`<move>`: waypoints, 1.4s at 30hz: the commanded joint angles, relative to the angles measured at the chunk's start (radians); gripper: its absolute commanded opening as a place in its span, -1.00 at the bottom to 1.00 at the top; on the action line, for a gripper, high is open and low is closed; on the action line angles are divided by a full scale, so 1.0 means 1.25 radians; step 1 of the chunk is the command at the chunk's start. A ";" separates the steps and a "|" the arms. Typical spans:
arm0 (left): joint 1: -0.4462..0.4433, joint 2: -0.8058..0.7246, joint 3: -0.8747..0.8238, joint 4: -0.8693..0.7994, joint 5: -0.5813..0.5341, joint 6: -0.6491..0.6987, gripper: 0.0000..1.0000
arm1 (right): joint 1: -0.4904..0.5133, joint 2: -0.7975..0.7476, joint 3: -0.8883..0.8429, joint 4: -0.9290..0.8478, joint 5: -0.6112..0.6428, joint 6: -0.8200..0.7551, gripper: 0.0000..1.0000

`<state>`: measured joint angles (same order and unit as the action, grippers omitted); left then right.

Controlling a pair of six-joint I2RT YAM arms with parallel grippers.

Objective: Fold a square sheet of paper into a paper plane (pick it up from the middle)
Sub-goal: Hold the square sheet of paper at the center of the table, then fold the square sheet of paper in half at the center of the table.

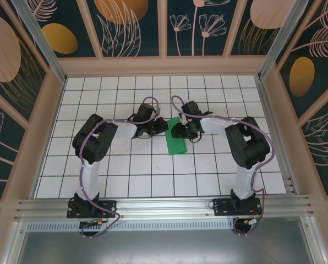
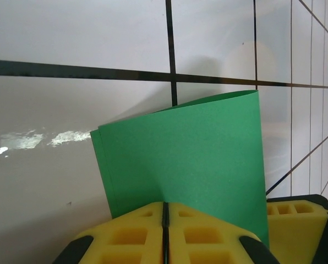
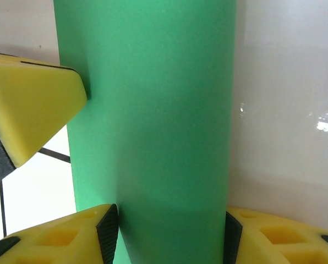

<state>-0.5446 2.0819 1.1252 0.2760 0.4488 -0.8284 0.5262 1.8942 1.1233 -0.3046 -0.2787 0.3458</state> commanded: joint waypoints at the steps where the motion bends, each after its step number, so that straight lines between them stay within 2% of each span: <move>1: -0.005 0.036 0.020 -0.103 -0.055 0.041 -0.82 | 0.012 0.084 -0.012 0.002 0.036 -0.015 0.09; 10: -0.022 0.078 0.093 -0.262 -0.156 0.100 -0.86 | 0.009 0.016 0.016 0.008 0.019 0.008 0.12; 16: -0.025 0.083 0.100 -0.287 -0.187 0.113 -0.88 | -0.013 -0.093 -0.031 0.043 0.015 0.041 0.17; 20: -0.026 0.088 0.101 -0.288 -0.186 0.117 -0.89 | -0.021 -0.142 -0.065 0.083 -0.032 0.053 0.17; 30: -0.026 0.085 0.100 -0.291 -0.198 0.123 -0.92 | -0.036 -0.129 -0.119 0.167 -0.174 0.075 -0.20; 42: -0.026 0.061 0.106 -0.296 -0.208 0.133 -0.92 | -0.061 -0.085 -0.159 0.210 -0.229 0.083 -0.27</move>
<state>-0.5858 2.1101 1.2758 0.0334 0.3031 -0.6907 0.4557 1.7668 0.9382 -0.0772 -0.5278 0.4446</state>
